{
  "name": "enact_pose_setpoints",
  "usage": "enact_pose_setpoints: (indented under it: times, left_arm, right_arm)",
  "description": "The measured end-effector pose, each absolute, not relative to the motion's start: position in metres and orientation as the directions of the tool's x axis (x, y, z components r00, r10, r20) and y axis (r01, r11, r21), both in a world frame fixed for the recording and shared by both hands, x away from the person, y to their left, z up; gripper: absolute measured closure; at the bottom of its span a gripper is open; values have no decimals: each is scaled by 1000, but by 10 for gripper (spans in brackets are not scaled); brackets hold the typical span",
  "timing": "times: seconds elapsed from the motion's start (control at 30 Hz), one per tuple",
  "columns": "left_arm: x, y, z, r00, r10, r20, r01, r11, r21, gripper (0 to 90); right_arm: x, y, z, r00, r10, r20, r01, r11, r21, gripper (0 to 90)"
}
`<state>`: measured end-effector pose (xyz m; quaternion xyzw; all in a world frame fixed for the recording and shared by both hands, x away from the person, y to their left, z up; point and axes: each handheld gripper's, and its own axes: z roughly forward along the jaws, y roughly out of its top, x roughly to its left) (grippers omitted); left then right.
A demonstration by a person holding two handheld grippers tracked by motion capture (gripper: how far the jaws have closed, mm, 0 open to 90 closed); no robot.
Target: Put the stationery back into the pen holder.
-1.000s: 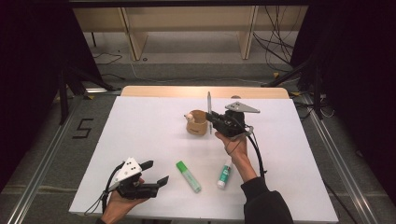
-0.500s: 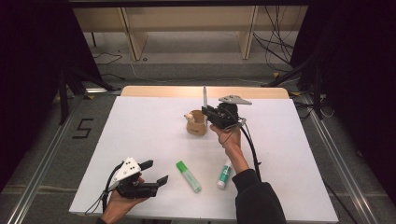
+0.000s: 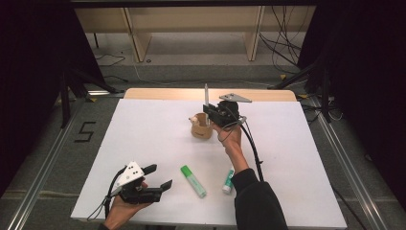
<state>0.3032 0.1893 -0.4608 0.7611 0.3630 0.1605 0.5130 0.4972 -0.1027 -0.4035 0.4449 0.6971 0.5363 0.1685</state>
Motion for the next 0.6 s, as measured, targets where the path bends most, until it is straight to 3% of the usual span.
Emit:
enact_pose_setpoints:
  times: [0.6]
  left_arm:
    - [303,188,-461,688,715,-125,387,-215,897,184]
  right_arm:
    - [510,-98,-408,-524,822,224,442,38,896,797]
